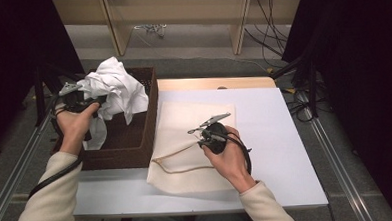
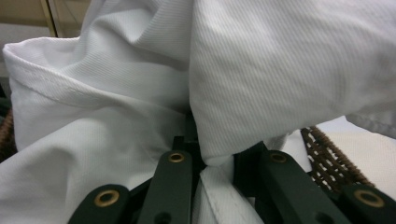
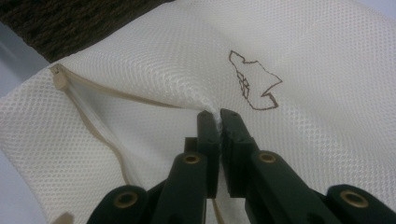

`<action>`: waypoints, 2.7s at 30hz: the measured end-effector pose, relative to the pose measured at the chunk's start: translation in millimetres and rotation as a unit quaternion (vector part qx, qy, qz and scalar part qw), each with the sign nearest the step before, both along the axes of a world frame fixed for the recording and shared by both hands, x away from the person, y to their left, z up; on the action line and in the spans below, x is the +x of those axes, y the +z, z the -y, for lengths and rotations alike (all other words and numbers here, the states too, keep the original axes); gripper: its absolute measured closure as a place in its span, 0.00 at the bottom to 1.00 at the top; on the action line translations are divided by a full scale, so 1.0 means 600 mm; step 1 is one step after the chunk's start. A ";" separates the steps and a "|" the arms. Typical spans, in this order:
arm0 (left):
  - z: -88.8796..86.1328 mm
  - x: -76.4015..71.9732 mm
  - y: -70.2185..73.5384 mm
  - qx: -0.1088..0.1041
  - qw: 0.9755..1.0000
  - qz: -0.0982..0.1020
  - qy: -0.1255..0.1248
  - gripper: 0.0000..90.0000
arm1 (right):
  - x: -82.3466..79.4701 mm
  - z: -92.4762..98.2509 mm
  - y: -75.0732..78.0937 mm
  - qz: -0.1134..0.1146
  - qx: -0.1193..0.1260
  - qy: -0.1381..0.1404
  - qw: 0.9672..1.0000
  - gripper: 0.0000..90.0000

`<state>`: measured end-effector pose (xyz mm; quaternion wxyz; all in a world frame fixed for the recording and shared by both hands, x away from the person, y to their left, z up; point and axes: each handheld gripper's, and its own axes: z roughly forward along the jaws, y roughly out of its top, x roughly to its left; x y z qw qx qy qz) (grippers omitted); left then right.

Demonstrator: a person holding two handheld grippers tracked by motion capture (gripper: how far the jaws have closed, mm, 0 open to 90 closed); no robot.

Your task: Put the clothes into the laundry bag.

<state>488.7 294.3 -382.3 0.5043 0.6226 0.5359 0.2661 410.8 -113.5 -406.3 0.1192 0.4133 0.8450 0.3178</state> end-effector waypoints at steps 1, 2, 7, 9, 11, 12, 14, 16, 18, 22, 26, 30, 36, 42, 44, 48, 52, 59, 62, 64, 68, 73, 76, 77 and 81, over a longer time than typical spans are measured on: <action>0.000 -0.003 0.003 -0.001 1.000 0.005 -0.001 0.88 | -0.001 0.000 0.001 -0.006 0.000 -0.001 1.000 0.98; 0.001 -0.006 0.007 -0.002 1.000 0.009 -0.002 0.88 | -0.001 0.001 0.001 -0.004 -0.001 0.001 1.000 0.98; 0.001 -0.022 0.025 -0.003 0.999 0.037 -0.009 0.88 | -0.001 0.001 0.002 -0.004 -0.002 0.002 1.000 0.98; 0.001 -0.027 0.031 -0.004 0.999 0.043 -0.009 0.88 | -0.001 0.001 0.001 -0.004 -0.001 0.002 1.000 0.98; 0.000 -0.032 0.036 -0.006 0.999 0.050 -0.010 0.88 | -0.001 0.001 0.001 -0.004 0.000 -0.001 1.000 0.98; 0.000 -0.035 0.038 -0.008 0.998 0.054 -0.012 0.88 | -0.001 0.000 0.002 -0.008 0.002 -0.003 1.000 0.98; 0.001 -0.040 0.043 -0.010 0.998 0.059 -0.013 0.88 | -0.001 0.000 0.002 -0.007 0.002 -0.002 1.000 0.98; 0.000 -0.045 0.048 -0.010 0.998 0.065 -0.017 0.88 | -0.001 0.000 0.002 -0.007 0.004 -0.003 1.000 0.98; 0.001 -0.051 0.055 -0.012 0.997 0.072 -0.018 0.88 | -0.001 0.001 0.002 -0.006 0.005 -0.004 1.000 0.98; 0.002 -0.062 0.065 -0.012 0.996 0.083 -0.023 0.88 | 0.001 0.002 0.001 0.001 0.001 0.003 1.000 0.98; 0.005 -0.079 0.079 -0.020 0.995 0.097 -0.033 0.88 | -0.001 0.001 0.001 -0.007 0.005 -0.006 1.000 0.98; 0.010 -0.095 0.091 -0.021 0.993 0.108 -0.044 0.88 | 0.001 0.002 0.001 0.001 0.000 0.004 1.000 0.98; 0.016 -0.115 0.104 -0.034 0.990 0.122 -0.062 0.88 | 0.000 0.002 0.002 -0.007 0.008 -0.007 1.000 0.98; 0.021 -0.135 0.115 -0.038 0.987 0.133 -0.077 0.88 | 0.002 0.005 0.003 -0.003 0.004 0.005 1.000 0.98; 0.023 -0.141 0.116 -0.042 0.987 0.135 -0.081 0.88 | 0.003 0.005 0.002 -0.002 0.004 0.004 1.000 0.98; 0.027 -0.158 0.120 -0.052 0.984 0.142 -0.091 0.88 | 0.002 0.004 0.002 -0.007 0.012 -0.006 1.000 0.98; 0.028 -0.173 0.124 -0.056 0.982 0.149 -0.099 0.88 | 0.003 0.003 0.000 -0.009 0.013 -0.005 1.000 0.98; 0.031 -0.190 0.125 -0.070 0.979 0.150 -0.117 0.88 | 0.004 0.005 0.000 -0.009 0.018 -0.006 1.000 0.98; 0.031 -0.195 0.126 -0.069 0.979 0.152 -0.118 0.88 | 0.004 0.005 0.000 -0.005 0.011 -0.003 1.000 0.98; 0.031 -0.196 0.125 -0.068 0.979 0.153 -0.117 0.88 | 0.004 0.006 0.000 -0.005 0.008 0.003 1.000 0.98; 0.032 -0.197 0.123 -0.066 0.979 0.150 -0.118 0.88 | 0.004 0.005 0.001 -0.008 0.015 -0.005 1.000 0.98; 0.035 -0.203 0.120 -0.066 0.979 0.149 -0.122 0.88 | 0.003 0.003 0.000 -0.006 0.014 -0.007 1.000 0.98; 0.034 -0.208 0.120 -0.065 0.979 0.151 -0.123 0.88 | 0.003 0.003 0.001 -0.009 0.013 -0.007 1.000 0.98; 0.034 -0.209 0.120 -0.065 0.979 0.151 -0.124 0.88 | 0.005 0.004 0.001 -0.006 0.010 -0.003 1.000 0.98; 0.036 -0.216 0.119 -0.065 0.978 0.151 -0.128 0.88 | 0.004 0.003 0.001 -0.004 0.009 -0.004 1.000 0.98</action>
